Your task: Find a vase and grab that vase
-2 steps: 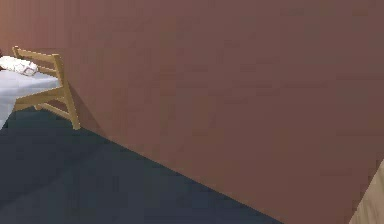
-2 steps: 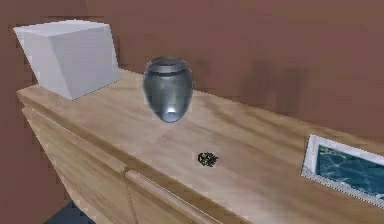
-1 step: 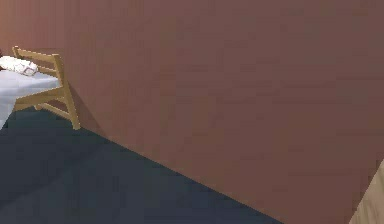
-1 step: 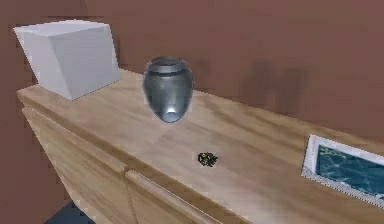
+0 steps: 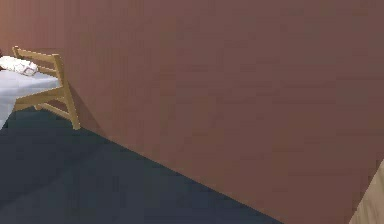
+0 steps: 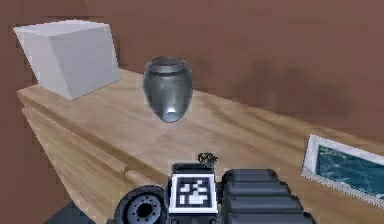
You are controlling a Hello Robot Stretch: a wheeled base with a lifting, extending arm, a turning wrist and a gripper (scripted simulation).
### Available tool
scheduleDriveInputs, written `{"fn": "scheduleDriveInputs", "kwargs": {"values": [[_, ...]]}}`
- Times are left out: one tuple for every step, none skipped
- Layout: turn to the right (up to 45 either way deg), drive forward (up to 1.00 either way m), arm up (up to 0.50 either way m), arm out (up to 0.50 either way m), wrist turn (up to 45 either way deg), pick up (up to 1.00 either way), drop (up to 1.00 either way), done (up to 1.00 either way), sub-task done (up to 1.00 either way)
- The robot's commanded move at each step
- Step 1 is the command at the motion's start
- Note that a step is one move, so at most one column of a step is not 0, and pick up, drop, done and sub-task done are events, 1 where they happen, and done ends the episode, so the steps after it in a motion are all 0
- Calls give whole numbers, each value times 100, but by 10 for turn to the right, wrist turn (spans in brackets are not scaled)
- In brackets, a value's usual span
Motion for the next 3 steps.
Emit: {"fn": "scheduleDriveInputs", "kwargs": {"values": [[0, 0, 0, 30, 0, 0, 0, 0, 0], [0, 0, 0, 0, 450, 0, 0, 0, 0], [0, 0, 0, 0, 450, 0, 0, 0, 0]]}}
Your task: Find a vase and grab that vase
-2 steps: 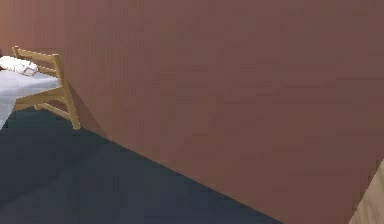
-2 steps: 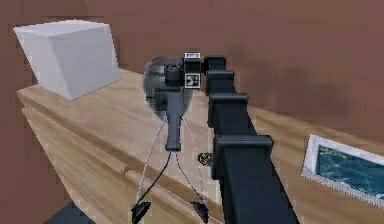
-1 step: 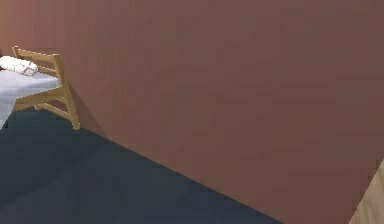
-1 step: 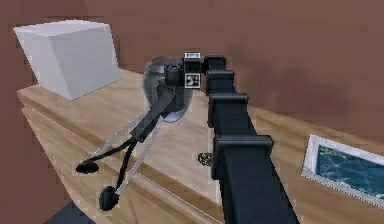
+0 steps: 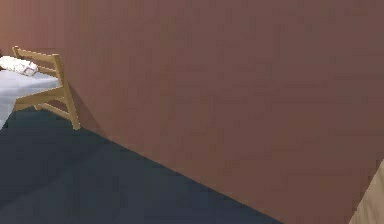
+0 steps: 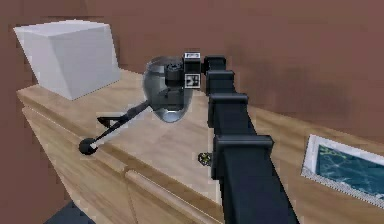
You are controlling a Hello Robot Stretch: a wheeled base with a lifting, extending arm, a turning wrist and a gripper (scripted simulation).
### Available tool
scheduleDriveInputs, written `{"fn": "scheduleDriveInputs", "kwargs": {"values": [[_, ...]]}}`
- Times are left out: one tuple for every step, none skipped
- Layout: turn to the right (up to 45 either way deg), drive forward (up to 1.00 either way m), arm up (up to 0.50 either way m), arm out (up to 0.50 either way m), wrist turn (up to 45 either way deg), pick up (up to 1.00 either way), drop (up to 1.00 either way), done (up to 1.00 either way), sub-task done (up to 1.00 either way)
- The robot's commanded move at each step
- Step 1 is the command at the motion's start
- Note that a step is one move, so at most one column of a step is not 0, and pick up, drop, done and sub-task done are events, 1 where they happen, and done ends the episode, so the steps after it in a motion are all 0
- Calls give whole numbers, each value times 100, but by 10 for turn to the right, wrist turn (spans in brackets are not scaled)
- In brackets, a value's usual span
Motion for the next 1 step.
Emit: {"fn": "scheduleDriveInputs", "kwargs": {"values": [[0, 0, 0, 0, 450, 0, 0, 0, 0]]}}
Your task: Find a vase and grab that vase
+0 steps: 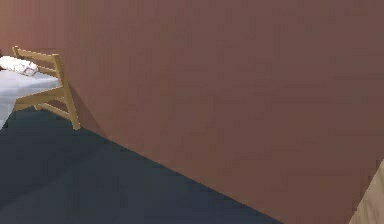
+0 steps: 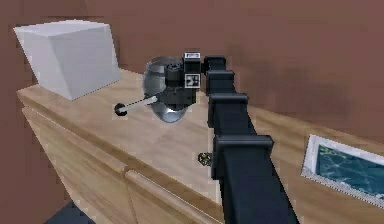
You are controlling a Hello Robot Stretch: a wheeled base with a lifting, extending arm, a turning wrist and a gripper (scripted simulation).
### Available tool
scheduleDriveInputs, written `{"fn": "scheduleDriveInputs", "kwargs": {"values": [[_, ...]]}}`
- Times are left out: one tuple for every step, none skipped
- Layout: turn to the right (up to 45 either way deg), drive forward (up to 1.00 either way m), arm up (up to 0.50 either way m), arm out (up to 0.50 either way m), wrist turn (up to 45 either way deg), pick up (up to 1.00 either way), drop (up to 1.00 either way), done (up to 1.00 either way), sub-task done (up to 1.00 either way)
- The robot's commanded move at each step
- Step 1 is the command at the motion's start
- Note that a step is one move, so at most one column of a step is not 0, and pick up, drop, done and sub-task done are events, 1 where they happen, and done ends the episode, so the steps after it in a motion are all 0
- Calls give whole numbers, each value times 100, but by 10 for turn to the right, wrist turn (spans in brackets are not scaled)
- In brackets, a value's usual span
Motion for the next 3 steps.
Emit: {"fn": "scheduleDriveInputs", "kwargs": {"values": [[0, 0, 0, 0, 240, 0, 0, 0, 0], [0, 0, 0, 0, 0, 100, 0, 0, 0], [0, 0, 0, 0, 0, 0, 0, 100, 0]]}}
